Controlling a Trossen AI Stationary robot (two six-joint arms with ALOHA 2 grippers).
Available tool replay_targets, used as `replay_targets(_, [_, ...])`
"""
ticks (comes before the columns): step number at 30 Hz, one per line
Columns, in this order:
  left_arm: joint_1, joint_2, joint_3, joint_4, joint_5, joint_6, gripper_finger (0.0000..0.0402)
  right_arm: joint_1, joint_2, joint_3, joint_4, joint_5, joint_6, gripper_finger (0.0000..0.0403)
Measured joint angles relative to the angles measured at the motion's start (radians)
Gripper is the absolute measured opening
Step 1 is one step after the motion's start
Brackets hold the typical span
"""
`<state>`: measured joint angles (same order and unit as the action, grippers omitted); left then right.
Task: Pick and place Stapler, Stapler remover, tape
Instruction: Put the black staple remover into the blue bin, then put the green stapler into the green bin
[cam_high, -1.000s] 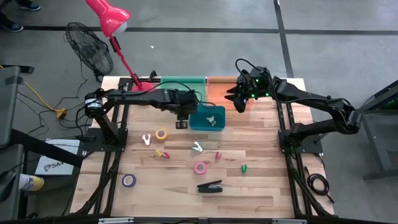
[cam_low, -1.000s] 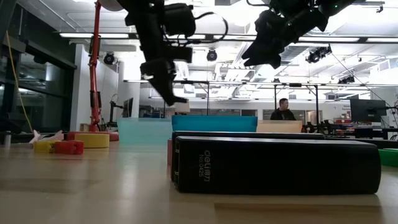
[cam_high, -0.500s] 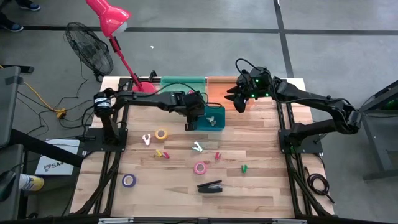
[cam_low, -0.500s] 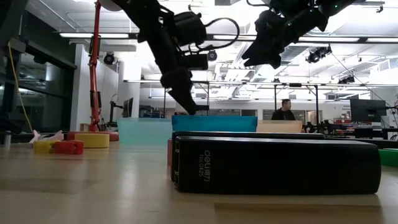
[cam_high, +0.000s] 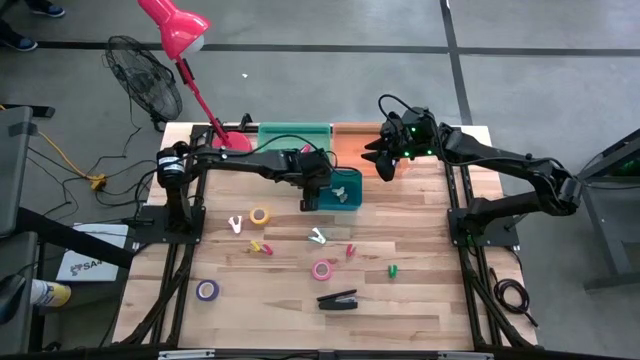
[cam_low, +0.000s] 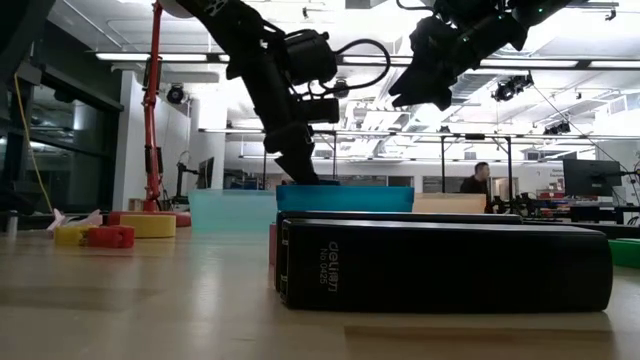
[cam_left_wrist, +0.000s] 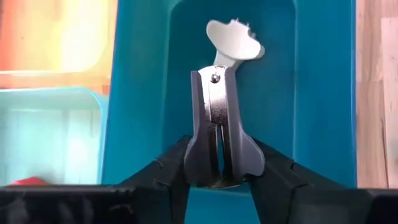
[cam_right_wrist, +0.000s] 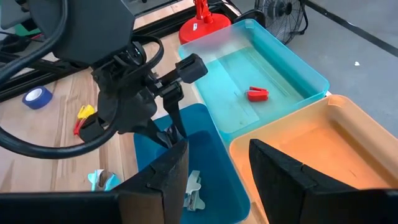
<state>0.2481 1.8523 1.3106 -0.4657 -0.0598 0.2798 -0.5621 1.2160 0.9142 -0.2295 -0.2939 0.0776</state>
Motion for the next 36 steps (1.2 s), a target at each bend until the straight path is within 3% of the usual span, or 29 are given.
replay_targets(16, [0.0, -0.012, 0.001, -0.001, 0.017, 0.003, 0.0263, 0.0, 0.0, 0.0, -0.021, 0.0, 0.0, 0.016])
replay_targets(27, [0.0, -0.011, 0.189, -0.302, -0.077, -0.012, 0.0271, 0.0, 0.0, 0.0, -0.068, 0.0, 0.098, 0.016])
replay_targets(36, [0.001, -0.018, 0.263, -0.517, -0.172, -0.042, 0.0271, 0.0, 0.0, 0.0, -0.308, -0.002, 0.259, 0.016])
